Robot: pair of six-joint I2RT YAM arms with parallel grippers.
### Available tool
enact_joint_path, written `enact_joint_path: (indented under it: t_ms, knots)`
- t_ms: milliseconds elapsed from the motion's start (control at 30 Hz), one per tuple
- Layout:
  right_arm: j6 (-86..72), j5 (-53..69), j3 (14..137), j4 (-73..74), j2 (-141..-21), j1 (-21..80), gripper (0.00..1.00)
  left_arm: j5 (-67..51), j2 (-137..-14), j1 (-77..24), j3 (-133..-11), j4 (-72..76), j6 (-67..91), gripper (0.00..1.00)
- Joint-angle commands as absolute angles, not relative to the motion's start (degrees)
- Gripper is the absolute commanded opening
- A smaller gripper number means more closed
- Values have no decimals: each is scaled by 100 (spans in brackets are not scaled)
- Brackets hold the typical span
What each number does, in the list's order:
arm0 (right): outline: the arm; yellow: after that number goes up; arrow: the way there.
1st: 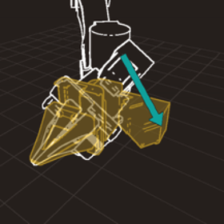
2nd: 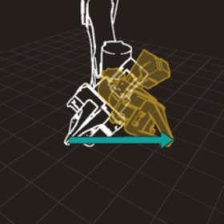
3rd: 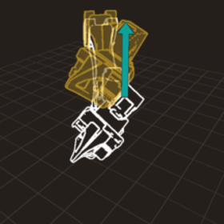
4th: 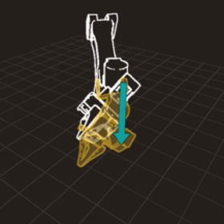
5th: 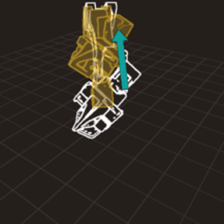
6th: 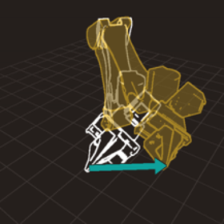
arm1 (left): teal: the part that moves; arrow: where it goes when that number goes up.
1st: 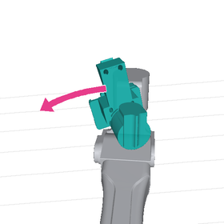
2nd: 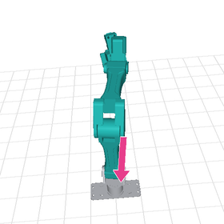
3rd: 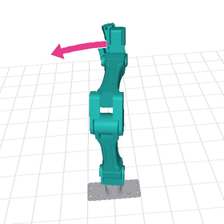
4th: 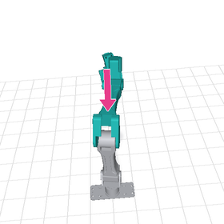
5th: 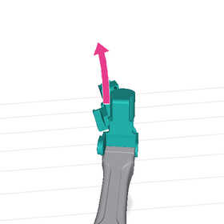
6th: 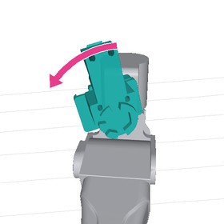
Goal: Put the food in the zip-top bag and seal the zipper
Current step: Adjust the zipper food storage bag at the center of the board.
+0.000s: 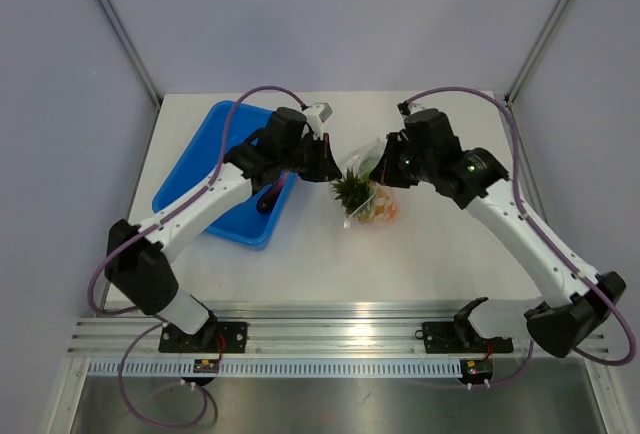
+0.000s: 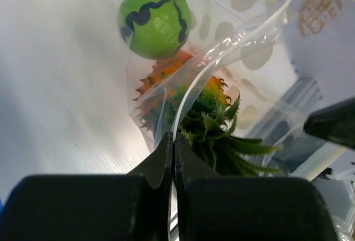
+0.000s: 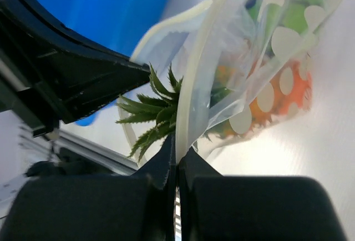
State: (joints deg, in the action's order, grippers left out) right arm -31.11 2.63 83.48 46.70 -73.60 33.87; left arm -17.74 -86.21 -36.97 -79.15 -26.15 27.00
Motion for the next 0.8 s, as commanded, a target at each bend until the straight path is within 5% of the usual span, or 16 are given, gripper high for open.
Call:
enact_joint_path:
  t_ms: [0,300,567,700,767]
  knots:
    - [-3129,36,7630,4657,-8208,3287,0,-1512,-9518,-3709,-7822,-2935,2610,0]
    - [-2901,174,8498,5001,-7735,3287,0,-844,-8386,-3709,-7823,-3068,2496,0]
    - [-2654,273,8938,5203,-7682,3822,49,-1537,-7849,-3709,-7023,-2462,3119,0]
    - [-2698,-191,9307,5370,-7515,4200,49,-1652,-7620,-3709,-6873,-2294,3261,0]
    - [-2724,-141,9316,5274,-7445,4306,37,-1626,-7611,-3709,-6899,-2320,3234,0]
